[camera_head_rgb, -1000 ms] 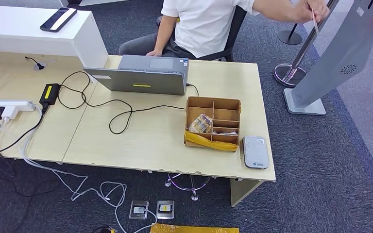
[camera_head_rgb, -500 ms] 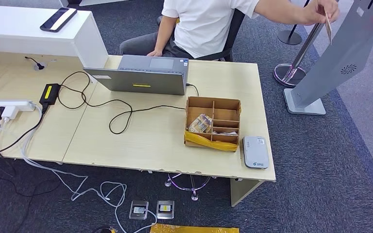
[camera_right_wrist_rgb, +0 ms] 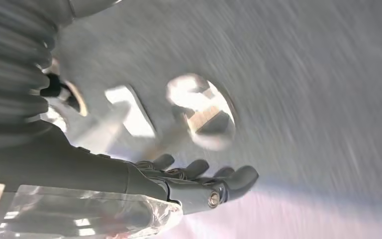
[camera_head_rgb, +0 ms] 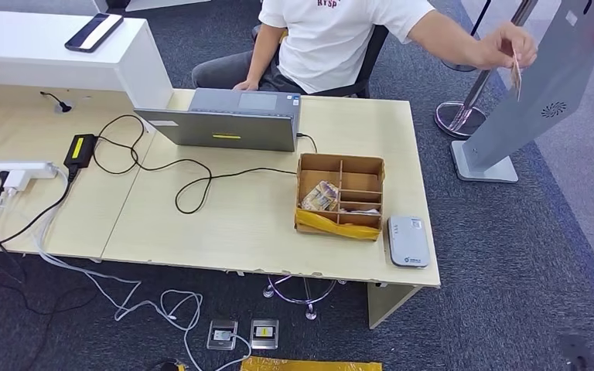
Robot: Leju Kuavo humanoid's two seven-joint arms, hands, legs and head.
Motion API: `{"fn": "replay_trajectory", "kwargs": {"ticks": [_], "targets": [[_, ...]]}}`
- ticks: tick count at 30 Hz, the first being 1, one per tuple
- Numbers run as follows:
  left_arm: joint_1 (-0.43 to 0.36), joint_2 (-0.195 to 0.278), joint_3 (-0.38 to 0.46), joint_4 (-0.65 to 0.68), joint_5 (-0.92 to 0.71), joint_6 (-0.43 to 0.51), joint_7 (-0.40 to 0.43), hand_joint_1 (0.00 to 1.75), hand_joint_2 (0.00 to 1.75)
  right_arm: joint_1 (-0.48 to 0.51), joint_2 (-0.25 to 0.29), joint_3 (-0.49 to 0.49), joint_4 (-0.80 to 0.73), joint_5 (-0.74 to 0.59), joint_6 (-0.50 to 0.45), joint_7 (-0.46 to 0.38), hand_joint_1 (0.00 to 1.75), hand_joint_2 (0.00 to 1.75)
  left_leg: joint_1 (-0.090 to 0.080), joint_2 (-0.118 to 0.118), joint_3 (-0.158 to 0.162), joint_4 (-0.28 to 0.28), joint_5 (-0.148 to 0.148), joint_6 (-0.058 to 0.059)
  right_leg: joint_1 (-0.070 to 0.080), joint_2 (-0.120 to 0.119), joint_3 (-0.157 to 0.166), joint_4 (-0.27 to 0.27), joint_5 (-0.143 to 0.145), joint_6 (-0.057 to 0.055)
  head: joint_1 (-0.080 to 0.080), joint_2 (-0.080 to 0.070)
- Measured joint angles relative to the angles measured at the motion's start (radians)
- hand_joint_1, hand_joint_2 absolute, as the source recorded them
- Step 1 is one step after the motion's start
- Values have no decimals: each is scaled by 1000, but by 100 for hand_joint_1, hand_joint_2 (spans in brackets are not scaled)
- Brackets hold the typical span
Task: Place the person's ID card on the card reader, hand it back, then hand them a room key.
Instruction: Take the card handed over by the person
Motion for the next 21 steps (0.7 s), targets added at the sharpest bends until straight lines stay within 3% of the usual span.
{"fn": "replay_trajectory", "kwargs": {"ticks": [5, 10, 13, 17, 21], "targets": [[1, 1, -9, 0, -9, -6, -9, 0, 175, -181, -173, -9, -14, 67, 63, 18, 0, 175, -4, -1, -2, 0, 1, 2, -4, -2, -2, 1, 2, 2, -1, 0], [0, 1, -10, 0, -9, -6, -10, 0, 175, -218, -204, -9, -17, 84, 73, 20, 0, 175, -4, -2, -2, 0, 2, 2, -5, -2, -2, 1, 2, 3, -1, 0], [1, 1, -13, 0, -12, -7, -16, 0, 175, -301, -251, -9, -25, 111, 81, 14, 0, 175, -3, -3, -2, 0, 2, 3, -3, -2, -1, 1, 2, 3, 0, 0], [-1, 5, -20, 0, -20, -7, -43, 0, 175, -756, -333, 70, -51, 336, 188, -38, 0, 175, -3, -3, -3, 0, 2, 2, -3, -2, -2, 3, 2, 3, -1, 0], [-4, 5, -20, 0, -10, 2, -55, 0, 175, -965, -282, 173, -64, 453, 219, -111, 0, 175, -1, -4, -3, 0, 3, 2, -1, -3, -1, 3, 2, 2, -1, 0]]}}
